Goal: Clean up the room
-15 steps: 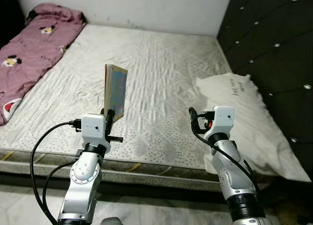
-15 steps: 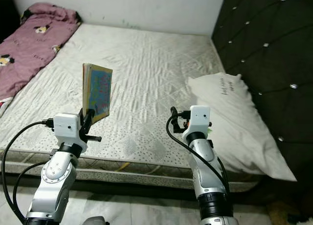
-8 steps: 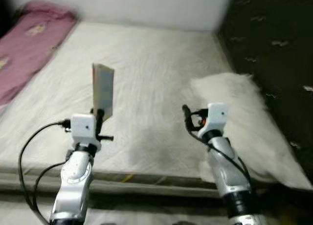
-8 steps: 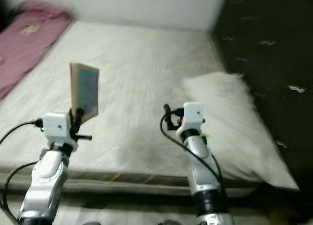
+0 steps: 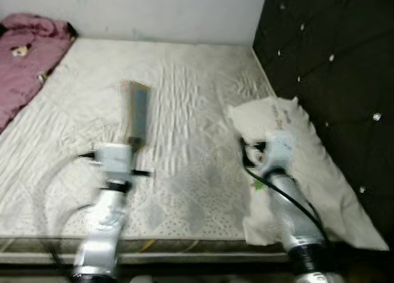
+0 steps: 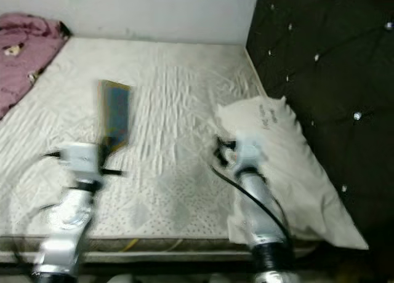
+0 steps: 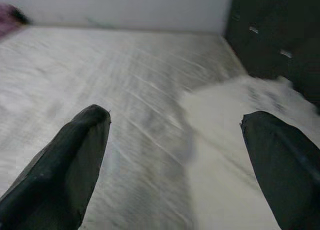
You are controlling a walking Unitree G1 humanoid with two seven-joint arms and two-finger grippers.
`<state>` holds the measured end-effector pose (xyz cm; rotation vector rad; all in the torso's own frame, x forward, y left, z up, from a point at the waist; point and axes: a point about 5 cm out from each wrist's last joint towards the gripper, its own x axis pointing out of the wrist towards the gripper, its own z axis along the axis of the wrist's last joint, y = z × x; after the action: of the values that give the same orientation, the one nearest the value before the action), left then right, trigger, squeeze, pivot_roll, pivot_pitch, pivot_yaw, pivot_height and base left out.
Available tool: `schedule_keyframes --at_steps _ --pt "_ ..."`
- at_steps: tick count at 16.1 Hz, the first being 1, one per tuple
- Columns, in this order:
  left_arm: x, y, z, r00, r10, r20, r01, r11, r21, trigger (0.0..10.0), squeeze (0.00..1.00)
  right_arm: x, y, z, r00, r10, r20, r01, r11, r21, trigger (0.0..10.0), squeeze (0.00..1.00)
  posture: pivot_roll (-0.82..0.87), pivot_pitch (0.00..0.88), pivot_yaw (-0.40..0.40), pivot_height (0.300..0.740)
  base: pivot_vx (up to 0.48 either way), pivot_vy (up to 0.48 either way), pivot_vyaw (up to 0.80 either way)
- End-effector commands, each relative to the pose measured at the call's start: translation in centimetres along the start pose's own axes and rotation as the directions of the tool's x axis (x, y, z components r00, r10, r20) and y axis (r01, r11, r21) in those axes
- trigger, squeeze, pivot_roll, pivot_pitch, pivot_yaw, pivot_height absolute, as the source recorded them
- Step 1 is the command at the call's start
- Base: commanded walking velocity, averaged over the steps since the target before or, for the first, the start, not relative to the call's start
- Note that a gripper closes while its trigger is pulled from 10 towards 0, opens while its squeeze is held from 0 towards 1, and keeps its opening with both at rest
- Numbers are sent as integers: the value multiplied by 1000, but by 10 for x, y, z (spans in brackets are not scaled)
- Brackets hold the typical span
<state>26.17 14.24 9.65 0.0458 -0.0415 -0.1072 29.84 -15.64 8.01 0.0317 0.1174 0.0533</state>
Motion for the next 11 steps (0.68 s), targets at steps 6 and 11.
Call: schedule_keyframes --at_steps 6,11 --pt "2 6 9 999 19 40 -21 999 40 10000 0 3 3 7 1000 9 20 -9 1000 2 10000 0 53 0 -59 740 0 0 0" --pt "3 6 9 999 17 41 -18 999 37 10000 0 3 4 6 1000 12 16 -12 1000 0 10000 0 54 0 -58 740 0 -254 0"
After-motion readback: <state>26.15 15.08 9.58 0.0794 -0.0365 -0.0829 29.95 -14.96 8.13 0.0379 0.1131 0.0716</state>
